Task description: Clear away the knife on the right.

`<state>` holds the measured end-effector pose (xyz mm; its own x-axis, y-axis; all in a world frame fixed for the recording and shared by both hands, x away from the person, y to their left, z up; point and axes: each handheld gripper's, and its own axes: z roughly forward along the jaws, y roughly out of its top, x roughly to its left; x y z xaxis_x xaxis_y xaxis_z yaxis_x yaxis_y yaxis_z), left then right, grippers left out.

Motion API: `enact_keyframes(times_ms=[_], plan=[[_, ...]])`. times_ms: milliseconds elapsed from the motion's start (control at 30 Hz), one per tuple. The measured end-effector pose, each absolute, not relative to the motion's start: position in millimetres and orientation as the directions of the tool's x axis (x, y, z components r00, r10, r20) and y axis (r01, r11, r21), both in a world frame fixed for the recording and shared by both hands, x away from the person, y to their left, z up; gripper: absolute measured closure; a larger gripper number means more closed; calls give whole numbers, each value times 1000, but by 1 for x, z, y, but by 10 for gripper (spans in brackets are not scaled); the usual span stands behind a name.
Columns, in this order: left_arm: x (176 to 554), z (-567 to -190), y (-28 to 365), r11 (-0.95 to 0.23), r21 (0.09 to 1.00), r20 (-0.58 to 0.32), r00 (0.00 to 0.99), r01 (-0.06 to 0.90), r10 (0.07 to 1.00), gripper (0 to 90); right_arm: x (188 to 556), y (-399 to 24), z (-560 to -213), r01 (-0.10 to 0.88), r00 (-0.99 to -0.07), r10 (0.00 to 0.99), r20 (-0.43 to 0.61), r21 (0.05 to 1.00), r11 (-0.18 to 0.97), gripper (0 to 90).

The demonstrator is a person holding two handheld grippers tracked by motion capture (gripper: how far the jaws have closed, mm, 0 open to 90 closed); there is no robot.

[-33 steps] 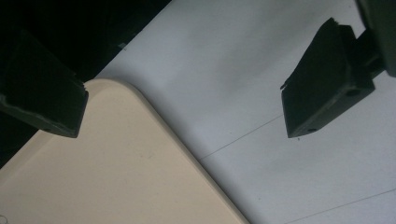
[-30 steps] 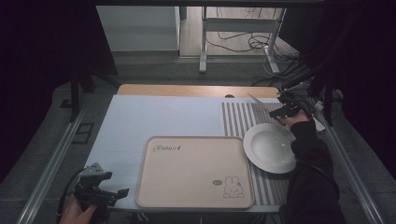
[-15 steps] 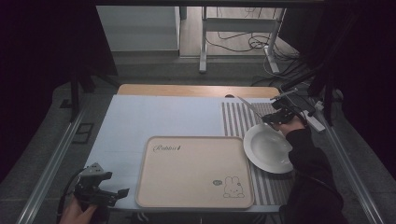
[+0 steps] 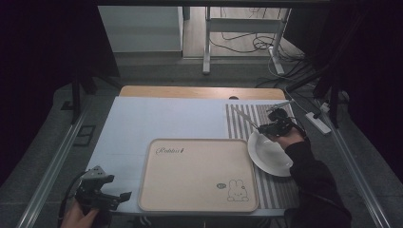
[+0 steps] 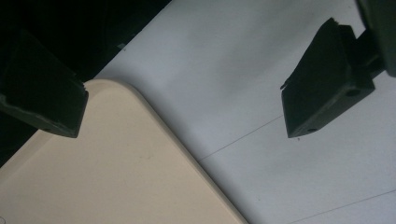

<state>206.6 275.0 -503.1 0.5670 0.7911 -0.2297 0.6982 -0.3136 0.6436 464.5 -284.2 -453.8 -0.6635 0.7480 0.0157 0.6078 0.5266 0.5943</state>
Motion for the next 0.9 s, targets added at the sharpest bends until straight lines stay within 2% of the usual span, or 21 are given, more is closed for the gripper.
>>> enact_keyframes(times_ms=[500, 900], plan=[[207, -503, 275, -314, 642, -229, 566, 699, 792, 16, 414, -251, -462, 527, -754, 657, 21, 617, 585, 802], [207, -503, 275, -315, 642, -229, 567, 699, 791, 16, 374, -224, -471, 477, -811, 585, 19, 601, 642, 801]])
